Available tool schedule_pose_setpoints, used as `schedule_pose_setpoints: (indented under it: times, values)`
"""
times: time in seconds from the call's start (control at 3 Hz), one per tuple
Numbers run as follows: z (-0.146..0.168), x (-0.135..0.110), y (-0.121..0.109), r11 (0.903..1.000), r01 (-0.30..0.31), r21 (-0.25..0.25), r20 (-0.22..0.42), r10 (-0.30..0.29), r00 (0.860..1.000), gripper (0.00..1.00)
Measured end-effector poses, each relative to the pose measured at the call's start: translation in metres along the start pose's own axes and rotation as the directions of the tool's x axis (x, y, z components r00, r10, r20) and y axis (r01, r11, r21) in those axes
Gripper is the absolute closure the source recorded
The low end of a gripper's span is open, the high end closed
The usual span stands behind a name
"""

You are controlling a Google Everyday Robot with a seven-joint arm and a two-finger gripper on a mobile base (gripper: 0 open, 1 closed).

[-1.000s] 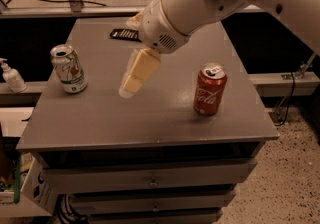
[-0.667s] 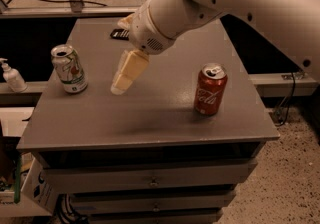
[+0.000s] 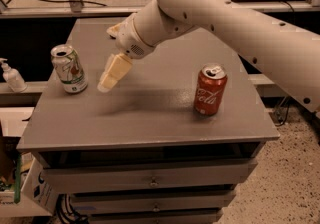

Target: Knock 7up can over

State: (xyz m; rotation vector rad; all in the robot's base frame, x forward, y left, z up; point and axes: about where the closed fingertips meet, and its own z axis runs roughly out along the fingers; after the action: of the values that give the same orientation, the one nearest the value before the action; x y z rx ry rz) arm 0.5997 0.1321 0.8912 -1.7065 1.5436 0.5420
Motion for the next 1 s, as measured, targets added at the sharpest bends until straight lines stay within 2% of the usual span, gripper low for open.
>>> schedule_pose_setpoints:
  times: [0.33, 1.0]
  values:
    - [0.030, 0.002, -0.001, 0.9981, -0.049, -0.037, 0.053, 0.051, 0.997, 0.00]
    - [0.071, -0.022, 0.012, 0.9880, -0.079, -0.132, 0.171, 0.101, 0.980, 0.00]
